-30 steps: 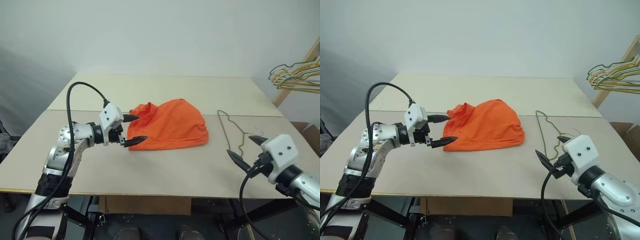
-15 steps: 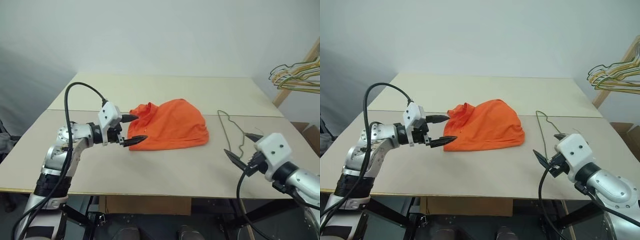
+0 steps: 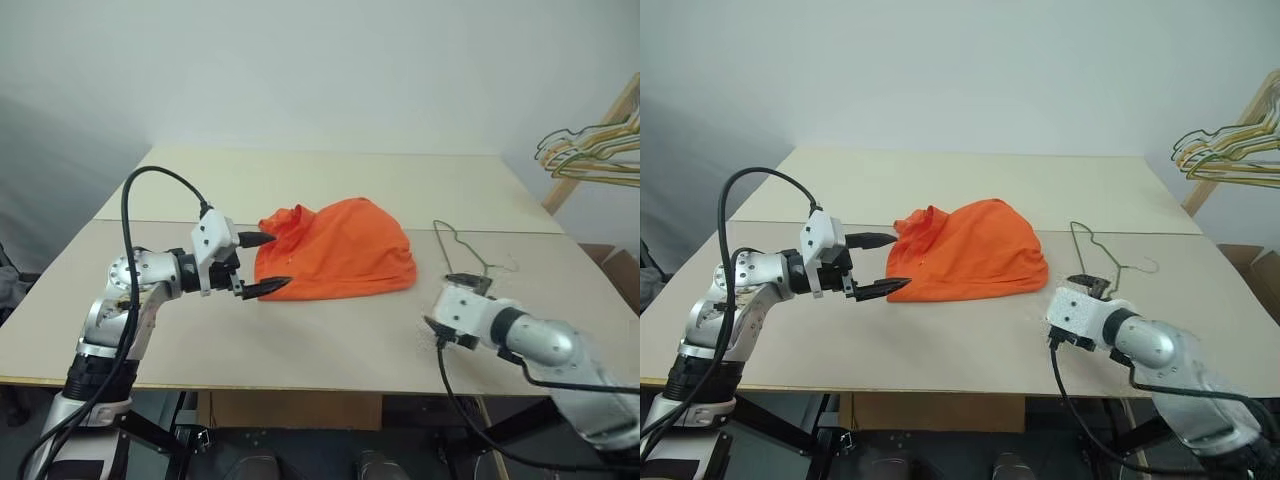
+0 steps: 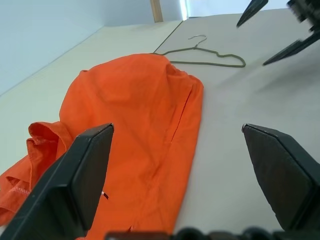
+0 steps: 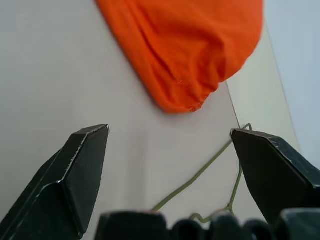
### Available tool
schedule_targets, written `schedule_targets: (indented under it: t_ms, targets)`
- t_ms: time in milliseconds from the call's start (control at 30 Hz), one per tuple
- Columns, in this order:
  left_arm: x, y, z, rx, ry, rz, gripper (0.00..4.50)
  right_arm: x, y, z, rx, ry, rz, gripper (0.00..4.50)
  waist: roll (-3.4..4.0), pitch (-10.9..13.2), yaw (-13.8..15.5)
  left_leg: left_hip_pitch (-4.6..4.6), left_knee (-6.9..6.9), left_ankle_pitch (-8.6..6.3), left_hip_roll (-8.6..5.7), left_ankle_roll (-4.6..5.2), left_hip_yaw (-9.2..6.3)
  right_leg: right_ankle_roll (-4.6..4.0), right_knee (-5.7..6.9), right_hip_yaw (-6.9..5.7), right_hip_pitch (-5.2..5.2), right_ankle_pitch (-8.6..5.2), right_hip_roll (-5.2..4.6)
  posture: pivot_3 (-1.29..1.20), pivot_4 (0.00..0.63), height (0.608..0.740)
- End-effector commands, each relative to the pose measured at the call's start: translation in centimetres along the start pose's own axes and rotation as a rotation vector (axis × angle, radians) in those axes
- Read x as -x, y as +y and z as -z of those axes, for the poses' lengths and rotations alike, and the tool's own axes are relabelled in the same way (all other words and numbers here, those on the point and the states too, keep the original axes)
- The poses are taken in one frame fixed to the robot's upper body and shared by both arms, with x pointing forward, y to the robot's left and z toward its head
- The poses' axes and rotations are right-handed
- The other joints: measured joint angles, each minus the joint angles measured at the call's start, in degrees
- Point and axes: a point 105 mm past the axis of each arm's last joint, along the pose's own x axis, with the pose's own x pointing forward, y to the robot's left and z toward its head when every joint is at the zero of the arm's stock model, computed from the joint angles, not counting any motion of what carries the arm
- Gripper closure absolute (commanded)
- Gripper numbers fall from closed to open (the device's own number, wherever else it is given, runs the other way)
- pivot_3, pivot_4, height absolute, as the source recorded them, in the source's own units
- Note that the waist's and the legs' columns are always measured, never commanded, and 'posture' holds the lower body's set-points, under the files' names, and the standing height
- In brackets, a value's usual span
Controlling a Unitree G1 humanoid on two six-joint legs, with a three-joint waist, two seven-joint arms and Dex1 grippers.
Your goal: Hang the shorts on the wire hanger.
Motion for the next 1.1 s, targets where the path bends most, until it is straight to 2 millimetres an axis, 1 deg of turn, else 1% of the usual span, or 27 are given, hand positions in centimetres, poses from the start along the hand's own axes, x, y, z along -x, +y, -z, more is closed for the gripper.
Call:
schedule_targets:
  t_ms: [33,133,300,433,500,567,667,733,833,900,933,1000,1100]
  targets:
    - [0.0,0.1,-1.5,-0.050,-0.038,0.003,0.03,-2.1,-1.0,0.3,0.133,0.027,0.043,0.00,0.00,0.0,0.0,0.01,0.00,0.00,0.00,0.00,0.00,-0.03,0.01,0.00,0.00,0.05,0.00,0.17,0.000,0.740]
    - [0.0,0.1,-1.5,-0.048,-0.035,0.000,0.03,-4.2,-1.8,0.4,0.176,0.041,0.079,0.00,0.00,0.0,-0.1,-0.01,-0.01,0.00,0.00,0.00,0.00,0.11,0.05,0.00,-0.03,0.14,0.00,0.17,0.000,0.740]
    - [0.0,0.2,-1.5,-0.048,-0.035,-0.003,0.03,-7.5,-2.3,0.3,0.204,0.035,0.105,0.00,0.00,0.0,0.1,-0.07,-0.02,0.00,0.00,0.00,-0.01,0.11,0.06,-0.01,-0.08,0.15,0.00,0.18,0.000,0.740]
    - [-0.1,0.3,-1.5,-0.050,-0.035,-0.004,0.03,-9.4,-2.5,0.1,0.227,0.030,0.127,0.00,0.00,0.0,0.2,-0.08,-0.02,0.00,0.00,0.00,-0.01,0.10,0.07,-0.01,-0.09,0.15,0.00,0.18,0.000,0.740]
    - [0.0,0.3,-1.5,-0.051,-0.034,-0.008,0.00,-10.0,-2.3,0.4,0.253,0.042,0.112,0.36,0.00,0.0,0.2,-0.08,-0.02,0.00,0.00,0.00,-0.01,0.10,0.08,-0.01,-0.09,0.16,0.00,0.19,0.000,0.740]
    - [0.0,0.4,-1.4,-0.052,-0.033,-0.010,0.00,-10.4,-2.1,0.7,0.271,0.051,0.105,0.93,0.00,0.0,0.2,-0.06,-0.02,0.00,0.00,0.00,-0.01,0.10,0.10,-0.01,-0.07,0.16,0.00,0.19,0.000,0.740]
    - [0.1,0.3,-1.3,-0.052,-0.031,-0.014,0.00,-10.6,-2.5,1.2,0.293,0.069,0.123,1.97,0.00,0.0,0.2,-0.04,-0.01,0.00,0.00,0.00,-0.01,0.09,0.14,-0.01,-0.06,0.16,0.00,0.20,0.000,0.740]
    - [0.3,0.3,-1.2,-0.051,-0.026,-0.019,0.00,-10.3,-2.6,1.2,0.297,0.062,0.133,2.66,0.00,0.0,0.3,-0.04,0.00,0.01,0.00,0.00,-0.02,0.09,0.18,-0.01,-0.07,0.16,0.00,0.20,0.000,0.740]
    - [0.4,0.2,-0.6,-0.058,0.000,-0.026,0.00,-9.6,-2.5,0.9,0.289,0.045,0.137,3.69,0.00,0.0,0.4,-0.05,-0.01,0.01,0.00,0.01,-0.02,0.09,0.22,-0.01,-0.10,0.15,0.00,0.20,0.000,0.740]
    - [0.3,0.3,0.2,-0.090,0.052,-0.037,0.00,-9.1,-2.4,0.5,0.299,0.027,0.142,4.46,0.00,0.0,0.7,-0.06,-0.02,0.01,0.00,0.01,-0.03,0.08,0.22,-0.01,-0.12,0.14,0.00,0.20,0.000,0.740]
    - [0.3,0.3,0.7,-0.108,0.084,-0.040,0.00,-8.9,-2.3,0.2,0.299,0.018,0.145,4.46,0.00,0.0,0.7,-0.07,-0.02,0.01,0.00,0.01,-0.03,0.08,0.21,-0.01,-0.12,0.14,0.00,0.19,0.000,0.740]
    - [0.5,0.1,2.8,-0.221,0.225,-0.009,0.00,-8.4,-2.3,-0.5,0.294,-0.008,0.134,4.46,0.00,0.0,0.8,-0.07,-0.03,0.01,0.00,0.01,-0.02,0.07,0.22,-0.01,-0.14,0.13,0.00,0.19,0.000,0.740]
    - [1.1,-0.9,6.0,-0.392,0.408,0.109,0.00,-8.0,-2.5,-1.4,0.291,-0.030,0.126,4.46,0.02,0.0,0.7,0.00,-0.05,0.01,0.00,0.01,-0.01,0.03,0.23,0.00,-0.13,0.12,0.01,0.18,0.000,0.740]
